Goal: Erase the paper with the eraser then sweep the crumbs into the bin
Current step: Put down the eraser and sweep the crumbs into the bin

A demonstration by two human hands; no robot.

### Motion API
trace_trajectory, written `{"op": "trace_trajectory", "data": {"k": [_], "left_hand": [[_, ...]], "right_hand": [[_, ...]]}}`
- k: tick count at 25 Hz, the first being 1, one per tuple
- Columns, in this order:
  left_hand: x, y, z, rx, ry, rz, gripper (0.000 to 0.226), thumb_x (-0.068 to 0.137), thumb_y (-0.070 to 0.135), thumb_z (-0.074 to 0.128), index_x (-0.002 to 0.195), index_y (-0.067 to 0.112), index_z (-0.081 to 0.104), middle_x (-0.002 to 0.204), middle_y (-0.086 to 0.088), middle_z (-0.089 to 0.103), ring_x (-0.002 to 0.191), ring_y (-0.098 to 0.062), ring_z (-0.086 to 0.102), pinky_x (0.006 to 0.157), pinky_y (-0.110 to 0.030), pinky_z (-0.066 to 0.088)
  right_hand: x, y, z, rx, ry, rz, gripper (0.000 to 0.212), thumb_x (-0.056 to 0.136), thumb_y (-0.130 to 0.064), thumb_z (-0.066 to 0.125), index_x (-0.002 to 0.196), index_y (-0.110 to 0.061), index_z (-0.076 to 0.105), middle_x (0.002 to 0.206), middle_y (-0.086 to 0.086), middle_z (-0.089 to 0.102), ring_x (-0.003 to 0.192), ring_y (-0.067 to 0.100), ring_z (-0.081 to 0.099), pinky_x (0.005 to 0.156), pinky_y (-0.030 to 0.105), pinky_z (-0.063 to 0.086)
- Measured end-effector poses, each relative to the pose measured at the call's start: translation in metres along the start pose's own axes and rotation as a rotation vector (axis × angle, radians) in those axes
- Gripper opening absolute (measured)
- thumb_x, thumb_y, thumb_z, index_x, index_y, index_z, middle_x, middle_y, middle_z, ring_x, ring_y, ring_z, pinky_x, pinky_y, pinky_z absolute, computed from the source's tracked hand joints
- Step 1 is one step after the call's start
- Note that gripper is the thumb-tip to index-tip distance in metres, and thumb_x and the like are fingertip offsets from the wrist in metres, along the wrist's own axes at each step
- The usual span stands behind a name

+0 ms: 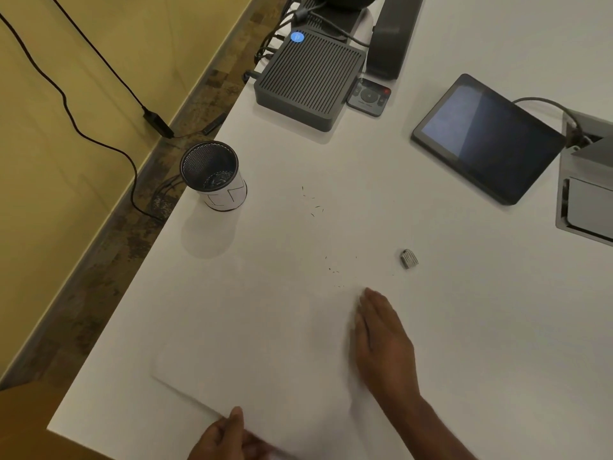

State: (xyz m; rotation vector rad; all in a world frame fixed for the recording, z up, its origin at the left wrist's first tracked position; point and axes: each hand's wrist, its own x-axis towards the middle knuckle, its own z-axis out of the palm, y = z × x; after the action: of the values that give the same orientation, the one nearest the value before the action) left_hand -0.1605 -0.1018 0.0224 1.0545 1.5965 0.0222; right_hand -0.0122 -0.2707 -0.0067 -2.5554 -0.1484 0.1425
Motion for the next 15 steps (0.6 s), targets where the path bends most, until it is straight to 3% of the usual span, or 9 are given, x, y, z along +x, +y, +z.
{"op": "trace_trajectory", "data": {"k": [1, 3, 7, 9, 10, 11, 12, 14, 15], "left_hand": [[0.001, -0.006, -0.003, 0.053, 0.076, 0.195, 0.040, 0.084, 0.023, 0.074, 0.091, -0.014, 0.059, 0.050, -0.011, 0.058, 0.037, -0.005, 0.054, 0.047, -0.018, 0.045], [0.006, -0.006, -0.004, 0.090, 0.167, 0.456, 0.049, 0.066, 0.037, 0.073, 0.091, 0.000, 0.053, 0.048, 0.003, 0.050, 0.038, -0.005, 0.049, 0.043, -0.009, 0.038], [0.028, -0.010, 0.002, 0.285, 0.213, 0.563, 0.043, 0.076, 0.001, 0.081, 0.110, 0.006, 0.054, 0.081, 0.013, 0.060, 0.060, -0.005, 0.055, 0.064, -0.003, 0.038], [0.030, -0.012, 0.001, 0.352, 0.188, 0.621, 0.050, 0.075, -0.005, 0.081, 0.114, 0.010, 0.053, 0.074, -0.003, 0.055, 0.062, -0.008, 0.055, 0.066, -0.007, 0.042], [0.030, -0.010, 0.002, 0.404, 0.202, 0.713, 0.050, 0.076, 0.001, 0.080, 0.116, 0.012, 0.053, 0.075, -0.002, 0.053, 0.066, -0.010, 0.056, 0.069, -0.014, 0.045], [0.029, -0.006, 0.004, 0.479, 0.190, 0.856, 0.047, 0.078, 0.012, 0.077, 0.119, 0.015, 0.054, 0.090, -0.003, 0.058, 0.077, -0.013, 0.059, 0.075, -0.028, 0.050], [0.030, 0.001, 0.007, 0.590, 0.143, 1.017, 0.046, 0.080, 0.023, 0.072, 0.124, 0.019, 0.057, 0.112, -0.011, 0.059, 0.097, -0.026, 0.060, 0.083, -0.044, 0.049], [0.037, 0.025, 0.022, 0.873, -0.073, 1.238, 0.053, 0.086, 0.039, 0.061, 0.138, 0.034, 0.053, 0.155, -0.014, 0.036, 0.141, -0.035, 0.035, 0.103, -0.049, 0.030], [0.043, 0.038, 0.033, 1.025, -0.172, 1.320, 0.056, 0.090, 0.045, 0.054, 0.145, 0.039, 0.044, 0.164, -0.011, 0.020, 0.150, -0.034, 0.017, 0.110, -0.049, 0.021]], "right_hand": [[-0.008, 0.001, 0.004, -0.030, -0.036, -0.050, 0.047, 0.098, -0.033, 0.038, 0.133, -0.008, 0.057, 0.144, 0.002, 0.048, 0.136, 0.016, 0.039, 0.114, 0.029, 0.024], [-0.016, 0.001, 0.010, -0.103, -0.111, -0.129, 0.051, 0.100, -0.036, 0.034, 0.139, -0.007, 0.050, 0.151, 0.006, 0.038, 0.144, 0.018, 0.026, 0.116, 0.038, 0.020], [-0.013, 0.001, 0.015, -0.151, -0.142, -0.145, 0.052, 0.102, -0.036, 0.034, 0.144, -0.008, 0.043, 0.156, 0.004, 0.028, 0.148, 0.016, 0.013, 0.118, 0.039, 0.013], [-0.013, 0.002, 0.016, -0.161, -0.154, -0.145, 0.051, 0.102, -0.036, 0.034, 0.145, -0.009, 0.041, 0.157, 0.003, 0.026, 0.148, 0.015, 0.012, 0.118, 0.038, 0.012], [-0.013, 0.002, 0.017, -0.167, -0.157, -0.149, 0.051, 0.102, -0.036, 0.034, 0.145, -0.008, 0.041, 0.157, 0.004, 0.026, 0.148, 0.015, 0.012, 0.118, 0.039, 0.013], [-0.014, 0.003, 0.017, -0.172, -0.159, -0.155, 0.051, 0.102, -0.035, 0.034, 0.145, -0.008, 0.041, 0.157, 0.004, 0.026, 0.148, 0.015, 0.012, 0.118, 0.040, 0.013], [-0.014, 0.003, 0.017, -0.180, -0.159, -0.161, 0.051, 0.102, -0.035, 0.034, 0.145, -0.008, 0.041, 0.157, 0.004, 0.026, 0.148, 0.016, 0.012, 0.118, 0.040, 0.014], [-0.013, 0.004, 0.016, -0.198, -0.165, -0.166, 0.052, 0.102, -0.036, 0.033, 0.145, -0.008, 0.040, 0.157, 0.005, 0.026, 0.148, 0.016, 0.012, 0.118, 0.041, 0.015], [-0.013, 0.005, 0.016, -0.209, -0.169, -0.167, 0.051, 0.102, -0.036, 0.033, 0.145, -0.009, 0.039, 0.157, 0.005, 0.026, 0.148, 0.016, 0.012, 0.118, 0.042, 0.015]]}}
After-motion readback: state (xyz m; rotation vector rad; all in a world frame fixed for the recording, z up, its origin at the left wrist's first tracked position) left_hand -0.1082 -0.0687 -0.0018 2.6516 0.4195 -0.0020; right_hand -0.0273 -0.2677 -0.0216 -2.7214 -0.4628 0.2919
